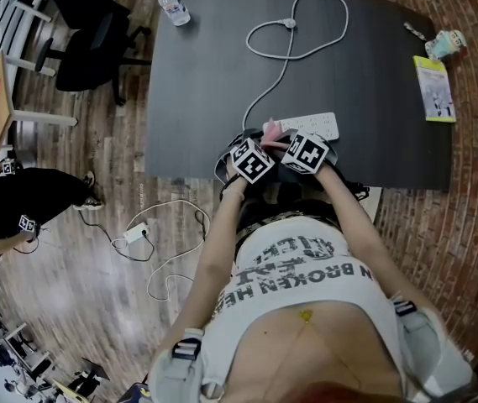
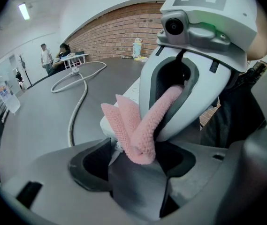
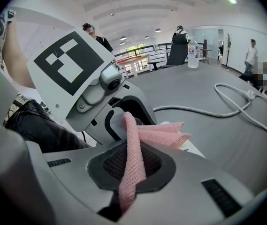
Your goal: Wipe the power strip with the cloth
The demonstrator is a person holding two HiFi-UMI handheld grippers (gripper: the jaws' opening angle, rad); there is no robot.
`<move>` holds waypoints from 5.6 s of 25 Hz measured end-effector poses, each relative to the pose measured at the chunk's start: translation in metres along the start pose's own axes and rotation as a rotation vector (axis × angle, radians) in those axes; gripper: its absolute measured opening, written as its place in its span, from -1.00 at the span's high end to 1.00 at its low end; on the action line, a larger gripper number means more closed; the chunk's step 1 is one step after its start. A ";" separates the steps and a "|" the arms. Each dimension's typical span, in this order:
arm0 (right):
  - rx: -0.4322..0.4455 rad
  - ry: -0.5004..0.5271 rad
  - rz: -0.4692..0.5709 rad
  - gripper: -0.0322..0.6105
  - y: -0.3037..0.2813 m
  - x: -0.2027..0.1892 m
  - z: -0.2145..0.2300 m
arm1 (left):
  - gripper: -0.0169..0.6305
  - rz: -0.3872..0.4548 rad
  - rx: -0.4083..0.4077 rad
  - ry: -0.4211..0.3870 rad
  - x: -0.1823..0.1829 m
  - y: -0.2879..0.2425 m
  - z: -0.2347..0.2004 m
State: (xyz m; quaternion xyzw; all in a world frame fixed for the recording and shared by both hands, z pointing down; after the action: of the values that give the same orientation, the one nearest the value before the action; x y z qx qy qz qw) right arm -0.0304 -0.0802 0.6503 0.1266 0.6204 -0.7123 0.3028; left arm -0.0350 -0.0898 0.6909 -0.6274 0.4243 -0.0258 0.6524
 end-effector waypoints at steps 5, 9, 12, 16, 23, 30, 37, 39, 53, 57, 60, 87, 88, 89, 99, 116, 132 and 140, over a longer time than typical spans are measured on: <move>0.003 0.008 -0.001 0.85 0.000 -0.001 0.001 | 0.10 0.001 0.004 -0.003 0.000 -0.001 -0.001; -0.006 -0.002 -0.008 0.85 0.006 -0.006 0.005 | 0.10 0.000 0.000 0.000 0.000 0.000 -0.001; -0.013 -0.026 -0.006 0.85 0.012 -0.013 0.011 | 0.09 0.000 0.000 0.000 0.000 0.000 -0.001; -0.028 -0.049 -0.005 0.85 0.021 -0.025 0.020 | 0.10 -0.002 0.004 -0.002 0.000 -0.001 -0.001; -0.043 -0.074 -0.018 0.85 0.033 -0.039 0.029 | 0.09 0.003 -0.011 -0.002 0.002 0.000 0.003; -0.058 -0.103 -0.053 0.85 0.051 -0.059 0.042 | 0.09 0.002 -0.013 0.001 0.002 0.002 0.004; -0.094 -0.143 -0.059 0.85 0.068 -0.078 0.053 | 0.09 0.004 -0.011 0.001 0.003 0.003 0.003; -0.104 -0.151 -0.058 0.85 0.072 -0.083 0.055 | 0.10 0.004 -0.009 0.001 0.003 0.002 0.004; -0.199 -0.242 -0.083 0.85 0.104 -0.126 0.079 | 0.09 0.005 -0.003 0.000 0.003 -0.001 0.003; -0.233 -0.268 -0.102 0.85 0.114 -0.140 0.080 | 0.09 0.002 -0.011 0.001 0.003 -0.001 0.008; -0.237 -0.287 -0.108 0.85 0.115 -0.137 0.080 | 0.10 0.005 -0.011 0.001 0.003 0.001 0.007; -0.294 -0.304 -0.141 0.85 0.113 -0.135 0.082 | 0.10 -0.007 -0.006 -0.003 0.003 0.001 0.004; -0.302 -0.298 -0.136 0.85 0.113 -0.134 0.081 | 0.09 -0.005 -0.006 -0.004 0.003 0.001 0.004; -0.311 -0.291 -0.129 0.85 0.113 -0.133 0.080 | 0.09 -0.003 -0.004 -0.004 0.002 0.002 0.004; -0.385 -0.253 -0.099 0.85 0.112 -0.136 0.078 | 0.09 -0.003 0.009 -0.008 0.003 0.000 0.006; -0.358 0.039 0.116 0.85 0.144 -0.074 0.050 | 0.47 0.307 0.085 0.094 0.057 0.058 0.035; -0.298 0.168 0.348 0.85 0.177 -0.022 0.004 | 0.92 0.570 0.154 0.261 0.100 0.099 0.058; -0.304 0.134 0.524 0.85 0.201 -0.009 -0.005 | 0.92 0.705 0.187 0.318 0.111 0.125 0.069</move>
State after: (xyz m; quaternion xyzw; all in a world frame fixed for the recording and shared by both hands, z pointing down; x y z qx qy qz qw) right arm 0.0935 -0.0824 0.4920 0.2823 0.6847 -0.4991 0.4499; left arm 0.0140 -0.0713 0.5184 -0.3695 0.7051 0.0643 0.6018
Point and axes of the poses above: the fingertips, and each gripper's own axes: y backward along the fingers, z to its right, x out of its top, the point moved 2 cm from there along y, backward along the fingers, and after that the axes turned 5 degrees about y, right-handed, at the moved point
